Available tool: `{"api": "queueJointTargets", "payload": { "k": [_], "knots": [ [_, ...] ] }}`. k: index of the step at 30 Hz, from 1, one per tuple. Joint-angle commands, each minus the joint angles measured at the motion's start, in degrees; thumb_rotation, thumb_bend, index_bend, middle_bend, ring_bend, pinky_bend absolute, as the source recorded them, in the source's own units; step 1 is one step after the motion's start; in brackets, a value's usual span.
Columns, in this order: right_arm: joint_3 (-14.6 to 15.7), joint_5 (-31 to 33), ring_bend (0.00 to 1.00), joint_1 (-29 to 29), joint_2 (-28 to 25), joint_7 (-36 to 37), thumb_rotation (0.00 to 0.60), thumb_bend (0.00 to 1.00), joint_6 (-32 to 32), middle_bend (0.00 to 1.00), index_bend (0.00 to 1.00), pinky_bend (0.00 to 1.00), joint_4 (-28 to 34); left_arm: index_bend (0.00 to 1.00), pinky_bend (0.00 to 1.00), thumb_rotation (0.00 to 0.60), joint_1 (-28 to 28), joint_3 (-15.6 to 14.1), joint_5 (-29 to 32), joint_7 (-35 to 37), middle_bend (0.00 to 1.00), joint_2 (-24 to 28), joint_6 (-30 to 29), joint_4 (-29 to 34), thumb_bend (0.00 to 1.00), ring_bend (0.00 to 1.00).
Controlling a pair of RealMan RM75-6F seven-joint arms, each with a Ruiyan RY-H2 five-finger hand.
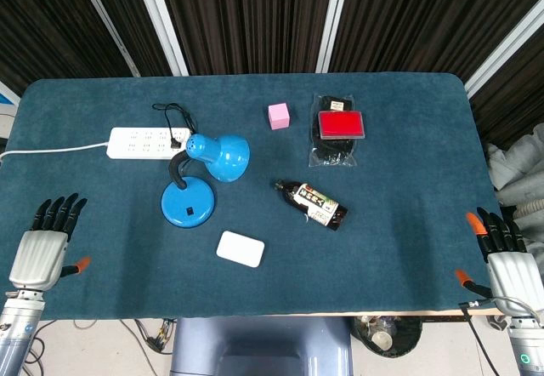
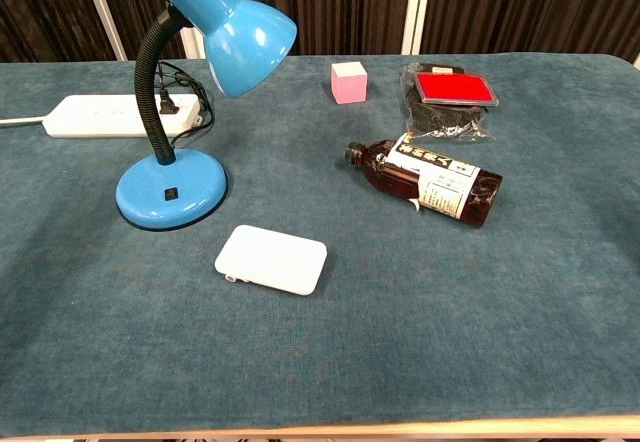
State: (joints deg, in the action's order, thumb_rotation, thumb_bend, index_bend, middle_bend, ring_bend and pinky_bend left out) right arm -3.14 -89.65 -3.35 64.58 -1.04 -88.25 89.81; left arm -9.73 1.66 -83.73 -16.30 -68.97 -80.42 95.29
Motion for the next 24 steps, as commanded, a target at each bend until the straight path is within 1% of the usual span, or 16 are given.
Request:
{"api": "queueJointTargets", "payload": {
  "k": [1,20,22,23,24],
  "knots": [
    [0.02,-0.04,0.0,0.01,0.01,0.0,0.6,0.25,-0.01,0.0,0.0,0.0,0.0,0.0,0.03,0.6,0.0,0.0,0.03,-0.01,0.0,0.03,0.03,0.02,0.1,0.0],
    [-0.13,0.64,0.0,0.18,0.13,-0.52,0.6,0.25,0.03,0.0,0.0,0.0,0.5,0.0,0.04,0.6,-0.18,-0.33,-0.33,-1.16,0.0,0.16,0.39,0.11,0.1,0.0],
    [-0.15,0.61,0.0,0.14,0.1,-0.41,0.6,0.25,0.06,0.0,0.0,0.0,0.46,0.0,0.09,0.6,-0.35,-0.42,-0.34,-1.82,0.0,0.3,0.72,0.43,0.1,0.01],
    [-0.13,0.63,0.0,0.12,0.06,-0.28,0.6,0.25,0.17,0.0,0.0,0.0,0.45,0.0,0.2,0.6,-0.63,-0.3,-0.36,-2.46,0.05,0.35,0.98,0.68,0.11,0.08],
    [-0.12,0.66,0.0,0.11,0.02,-0.17,0.6,0.25,0.23,0.0,0.0,0.0,0.46,0.0,0.33,0.6,-1.06,-0.12,-0.35,-3.37,0.15,0.33,1.41,0.94,0.12,0.21]
  ]
}}
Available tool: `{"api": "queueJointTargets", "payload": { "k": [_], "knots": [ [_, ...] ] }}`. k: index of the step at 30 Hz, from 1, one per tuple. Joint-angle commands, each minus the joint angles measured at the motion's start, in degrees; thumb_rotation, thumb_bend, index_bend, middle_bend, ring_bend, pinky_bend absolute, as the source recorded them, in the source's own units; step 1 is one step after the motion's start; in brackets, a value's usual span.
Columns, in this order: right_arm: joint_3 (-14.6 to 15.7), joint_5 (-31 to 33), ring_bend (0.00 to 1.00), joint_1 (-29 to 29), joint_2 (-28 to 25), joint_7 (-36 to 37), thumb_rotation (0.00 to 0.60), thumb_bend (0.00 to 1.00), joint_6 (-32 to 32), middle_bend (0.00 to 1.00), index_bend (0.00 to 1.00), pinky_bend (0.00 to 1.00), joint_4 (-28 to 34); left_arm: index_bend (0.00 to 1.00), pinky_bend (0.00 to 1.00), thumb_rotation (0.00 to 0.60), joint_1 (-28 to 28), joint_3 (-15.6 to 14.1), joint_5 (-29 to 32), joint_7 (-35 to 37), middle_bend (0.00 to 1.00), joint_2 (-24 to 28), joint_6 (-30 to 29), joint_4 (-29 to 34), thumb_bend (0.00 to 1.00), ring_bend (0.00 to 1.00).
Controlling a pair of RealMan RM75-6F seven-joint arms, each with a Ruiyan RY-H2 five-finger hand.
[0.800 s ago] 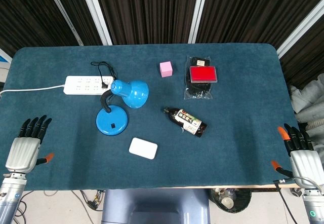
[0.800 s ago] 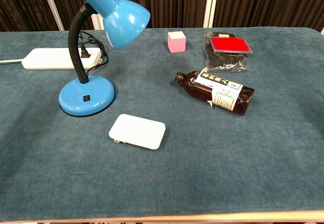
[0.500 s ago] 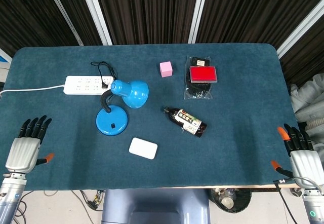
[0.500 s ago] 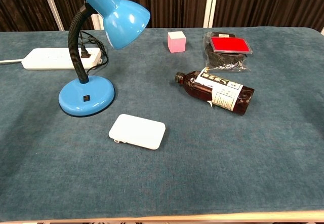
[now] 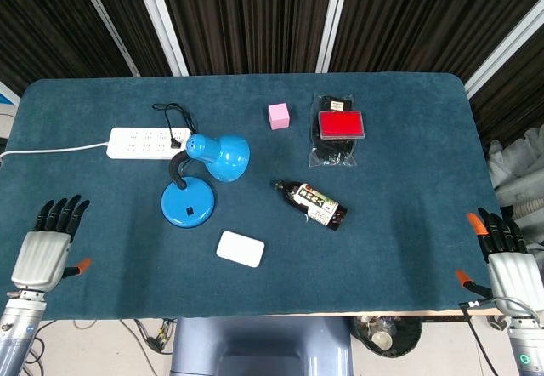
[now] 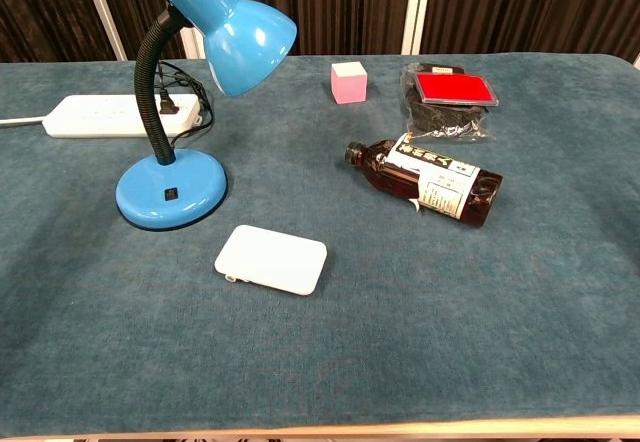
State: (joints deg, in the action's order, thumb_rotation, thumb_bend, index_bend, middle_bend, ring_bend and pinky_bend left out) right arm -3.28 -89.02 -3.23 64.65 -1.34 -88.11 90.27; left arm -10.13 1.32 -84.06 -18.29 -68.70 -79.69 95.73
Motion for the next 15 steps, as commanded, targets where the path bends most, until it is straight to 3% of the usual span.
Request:
{"api": "queueJointTargets", "payload": {
  "k": [1,3,5,9,15],
  "knots": [
    [0.01,0.04,0.0,-0.02,-0.07,0.18,0.6,0.25,0.1,0.0,0.0,0.0,0.02,0.0,0.49,0.6,-0.96,0.34,0.03,-2.05,0.32,0.02,1.0,0.73,0.14,0.4],
    [-0.01,0.07,0.0,-0.04,-0.11,0.38,0.6,0.25,0.13,0.0,0.0,0.0,0.08,0.0,0.69,0.6,-2.08,0.79,-0.03,-3.69,0.61,-0.47,2.12,1.25,0.21,0.67],
    [-0.08,0.23,0.0,-0.08,-0.15,0.51,0.6,0.25,0.25,0.0,0.0,0.0,0.07,0.0,0.78,0.6,-3.36,1.19,0.98,-5.41,0.76,-1.26,4.22,1.74,0.29,0.8],
    [-0.25,0.54,0.0,-0.12,-0.25,0.82,0.6,0.25,0.36,0.0,0.0,0.0,0.25,0.0,0.82,0.6,-6.64,2.54,5.57,-10.26,0.84,-3.73,9.93,3.59,0.39,0.87],
    [-0.27,0.6,0.0,-0.19,-0.32,1.08,0.6,0.25,0.52,0.0,0.0,0.0,0.49,0.0,0.84,0.6,-11.44,4.99,15.57,-19.37,0.88,-7.81,16.0,7.21,0.49,0.91]
  ]
}}
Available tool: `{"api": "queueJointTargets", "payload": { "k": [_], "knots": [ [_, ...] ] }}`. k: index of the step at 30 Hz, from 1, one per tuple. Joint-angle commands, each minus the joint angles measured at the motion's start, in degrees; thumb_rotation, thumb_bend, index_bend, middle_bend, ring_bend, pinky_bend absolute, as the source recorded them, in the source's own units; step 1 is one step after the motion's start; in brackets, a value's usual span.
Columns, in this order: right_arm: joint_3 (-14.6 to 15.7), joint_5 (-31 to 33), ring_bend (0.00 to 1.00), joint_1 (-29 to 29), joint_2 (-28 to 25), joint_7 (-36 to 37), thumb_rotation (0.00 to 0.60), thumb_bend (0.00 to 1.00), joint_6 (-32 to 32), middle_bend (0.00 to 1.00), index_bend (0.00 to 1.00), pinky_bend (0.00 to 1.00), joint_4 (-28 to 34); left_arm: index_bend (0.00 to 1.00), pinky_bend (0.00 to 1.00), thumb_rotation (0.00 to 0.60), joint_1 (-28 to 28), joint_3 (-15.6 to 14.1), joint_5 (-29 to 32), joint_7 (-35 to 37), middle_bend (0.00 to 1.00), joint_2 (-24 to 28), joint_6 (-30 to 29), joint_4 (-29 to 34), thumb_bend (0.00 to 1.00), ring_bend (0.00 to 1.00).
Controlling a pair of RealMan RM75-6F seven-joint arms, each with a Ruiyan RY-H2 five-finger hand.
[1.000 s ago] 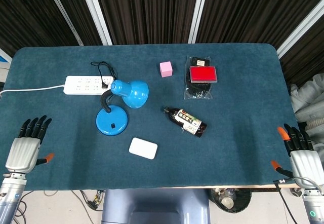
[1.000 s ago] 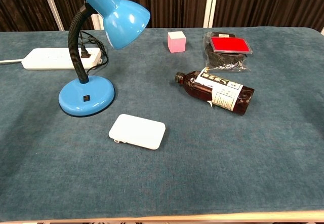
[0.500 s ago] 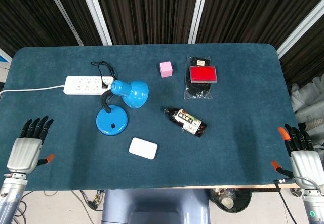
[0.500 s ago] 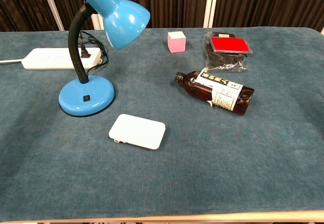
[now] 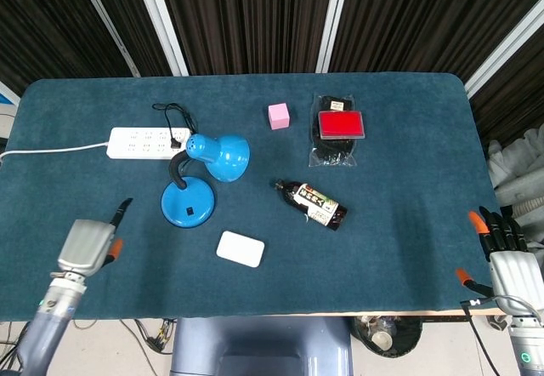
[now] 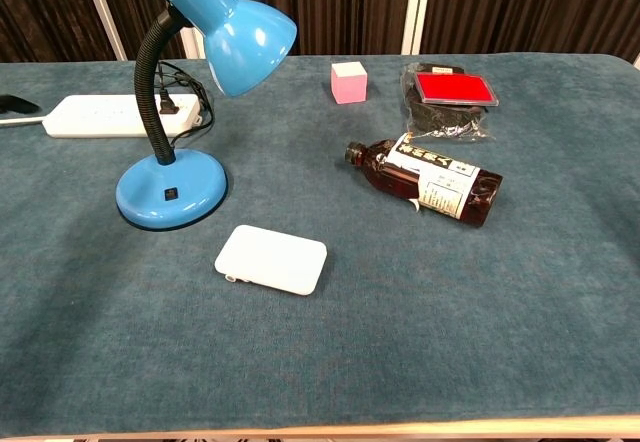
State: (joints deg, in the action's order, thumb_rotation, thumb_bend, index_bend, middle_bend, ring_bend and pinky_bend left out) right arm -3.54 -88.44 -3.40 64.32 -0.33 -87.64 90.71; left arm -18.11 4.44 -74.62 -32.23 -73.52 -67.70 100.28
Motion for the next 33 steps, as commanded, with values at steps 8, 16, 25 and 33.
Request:
{"api": "queueJointTargets", "payload": {
  "k": [8,16,25,33],
  "knots": [
    [-0.15,0.25,0.0,-0.13,-0.06,0.48,0.6,0.25,0.24,0.0,0.0,0.0,0.18,0.0,0.84,0.6,-8.44,3.35,15.42,-14.19,0.88,-9.46,5.27,2.19,0.53,0.91],
    [-0.15,0.41,0.0,-0.19,-0.13,0.77,0.6,0.25,0.49,0.0,0.0,0.0,0.47,0.01,0.84,0.6,-11.72,2.57,21.91,-19.69,0.88,-13.72,4.92,-0.12,0.53,0.91],
    [-0.32,0.66,0.0,-0.28,-0.26,1.11,0.6,0.25,0.62,0.0,0.0,0.0,0.69,0.01,0.84,0.6,-13.9,1.54,25.36,-21.46,0.88,-16.71,3.92,-2.23,0.53,0.91],
    [-0.39,0.78,0.0,-0.3,-0.34,1.13,0.6,0.25,0.64,0.0,0.0,0.0,0.87,0.02,0.84,0.6,-14.65,-0.02,26.64,-21.46,0.88,-17.96,3.08,-3.89,0.53,0.91]
  ]
}}
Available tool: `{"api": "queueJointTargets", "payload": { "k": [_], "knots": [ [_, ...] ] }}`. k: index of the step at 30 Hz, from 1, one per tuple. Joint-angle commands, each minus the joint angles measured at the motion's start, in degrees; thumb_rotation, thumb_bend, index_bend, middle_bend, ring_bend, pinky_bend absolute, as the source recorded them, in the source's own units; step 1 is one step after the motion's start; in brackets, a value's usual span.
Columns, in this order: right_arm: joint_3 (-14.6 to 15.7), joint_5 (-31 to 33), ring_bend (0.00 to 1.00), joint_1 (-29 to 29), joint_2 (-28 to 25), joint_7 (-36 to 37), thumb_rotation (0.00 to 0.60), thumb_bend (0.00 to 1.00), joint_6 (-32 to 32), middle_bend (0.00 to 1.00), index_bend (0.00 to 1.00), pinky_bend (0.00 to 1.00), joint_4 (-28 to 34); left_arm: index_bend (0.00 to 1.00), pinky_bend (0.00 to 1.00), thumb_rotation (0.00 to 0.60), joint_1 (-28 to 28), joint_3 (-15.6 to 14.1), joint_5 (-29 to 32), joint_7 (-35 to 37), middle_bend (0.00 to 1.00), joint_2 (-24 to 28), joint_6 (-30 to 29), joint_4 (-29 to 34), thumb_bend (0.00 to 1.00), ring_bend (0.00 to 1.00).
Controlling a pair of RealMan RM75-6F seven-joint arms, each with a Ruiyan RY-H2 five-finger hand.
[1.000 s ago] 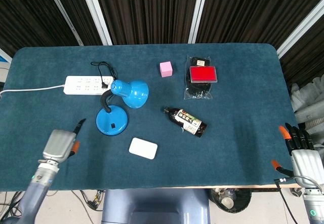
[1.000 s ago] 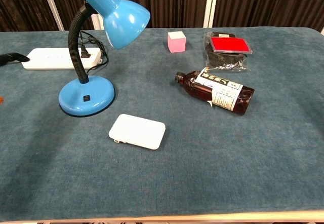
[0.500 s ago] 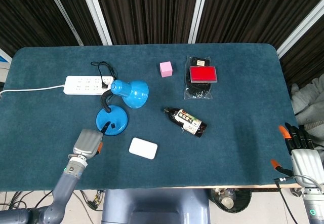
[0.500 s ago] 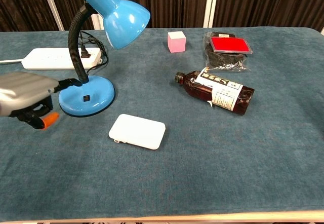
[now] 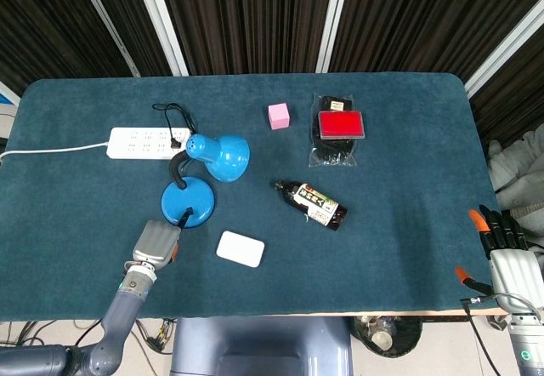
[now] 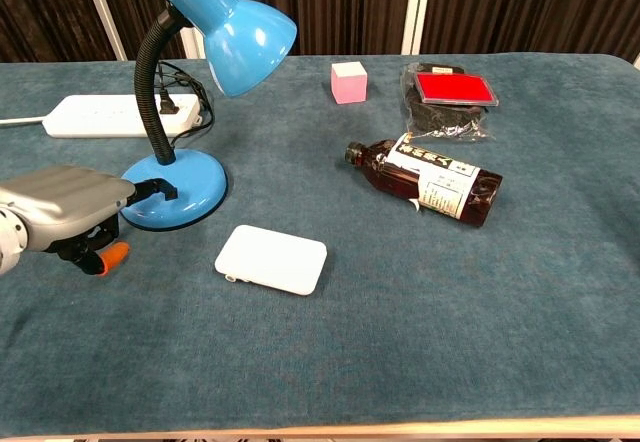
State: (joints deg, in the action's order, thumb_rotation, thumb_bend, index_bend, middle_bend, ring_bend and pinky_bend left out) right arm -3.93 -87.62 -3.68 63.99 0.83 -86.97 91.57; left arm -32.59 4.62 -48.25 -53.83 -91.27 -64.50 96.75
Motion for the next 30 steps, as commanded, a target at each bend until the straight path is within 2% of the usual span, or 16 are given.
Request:
{"api": "queueJointTargets", "payload": {
  "k": [1,30],
  "knots": [
    [0.0,-0.08,0.0,-0.01,0.0,-0.04,0.6,0.25,-0.05,0.0,0.0,0.0,0.01,0.02,0.84,0.6,-0.25,-0.24,0.39,0.21,0.88,-0.28,-0.14,-0.48,0.53,0.91],
    [-0.17,0.1,0.0,-0.09,-0.06,-0.12,0.6,0.25,-0.06,0.0,0.0,0.0,0.42,0.03,0.84,0.6,-1.45,-3.75,1.04,1.89,0.88,-1.86,-1.45,-2.22,0.53,0.91]
  ]
}}
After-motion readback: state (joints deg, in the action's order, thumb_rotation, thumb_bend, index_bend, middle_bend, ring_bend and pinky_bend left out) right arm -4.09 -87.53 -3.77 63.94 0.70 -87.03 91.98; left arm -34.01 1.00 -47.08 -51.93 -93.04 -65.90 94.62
